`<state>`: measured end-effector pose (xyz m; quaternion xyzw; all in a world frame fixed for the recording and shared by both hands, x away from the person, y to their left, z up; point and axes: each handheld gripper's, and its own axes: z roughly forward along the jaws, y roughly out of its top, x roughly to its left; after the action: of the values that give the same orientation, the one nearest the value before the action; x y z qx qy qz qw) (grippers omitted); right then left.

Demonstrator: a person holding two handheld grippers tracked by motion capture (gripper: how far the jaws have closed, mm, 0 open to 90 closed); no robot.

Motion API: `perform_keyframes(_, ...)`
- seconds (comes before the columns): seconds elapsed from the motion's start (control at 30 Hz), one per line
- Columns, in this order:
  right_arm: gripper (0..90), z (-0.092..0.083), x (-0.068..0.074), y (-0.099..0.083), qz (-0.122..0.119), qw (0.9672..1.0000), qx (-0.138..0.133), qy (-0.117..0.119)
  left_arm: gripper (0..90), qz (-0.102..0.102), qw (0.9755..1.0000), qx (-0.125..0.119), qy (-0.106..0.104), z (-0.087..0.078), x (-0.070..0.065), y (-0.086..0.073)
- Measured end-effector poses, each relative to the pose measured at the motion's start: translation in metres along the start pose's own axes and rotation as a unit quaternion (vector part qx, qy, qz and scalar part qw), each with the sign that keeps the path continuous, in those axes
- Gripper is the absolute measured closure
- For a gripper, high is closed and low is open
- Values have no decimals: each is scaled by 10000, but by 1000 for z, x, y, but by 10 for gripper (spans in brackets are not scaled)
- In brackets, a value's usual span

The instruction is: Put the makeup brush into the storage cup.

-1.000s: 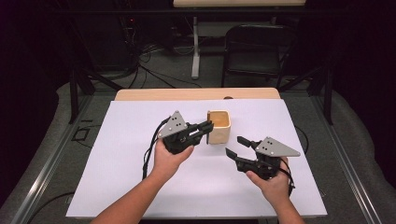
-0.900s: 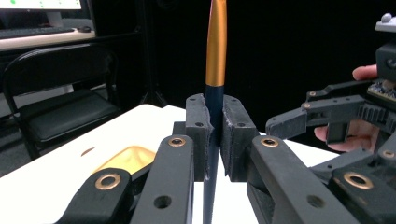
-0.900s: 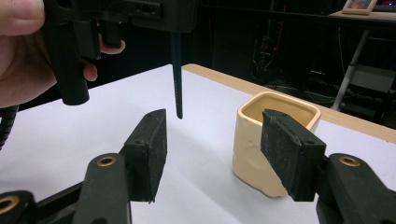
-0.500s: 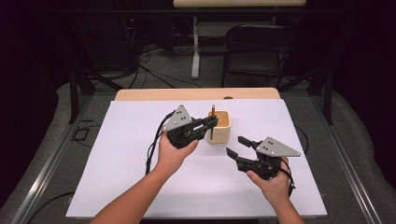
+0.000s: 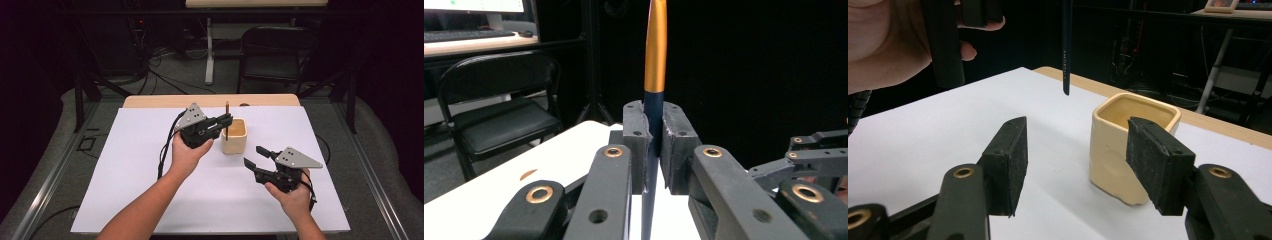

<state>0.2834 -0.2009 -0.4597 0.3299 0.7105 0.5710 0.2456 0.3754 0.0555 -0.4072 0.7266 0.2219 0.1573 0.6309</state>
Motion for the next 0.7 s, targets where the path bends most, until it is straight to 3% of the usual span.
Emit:
perform_keyframes(0.37,343,2,-3,-4,-68,9999,23,-152,829,70,10000,6,40,12,-1,10)
perform_keyframes(0.47,373,4,-3,-6,-30,9999,91,-112,829,81,10000,0,39,15,-1,12)
perform_keyframes(0.57,381,6,-2,-7,-138,9995,253,-118,829,104,9999,-11,51,18,-2,14)
perform_keyframes(0.7,415,6,-1,-6,-163,9996,248,3,829,99,9999,-25,64,21,-2,18)
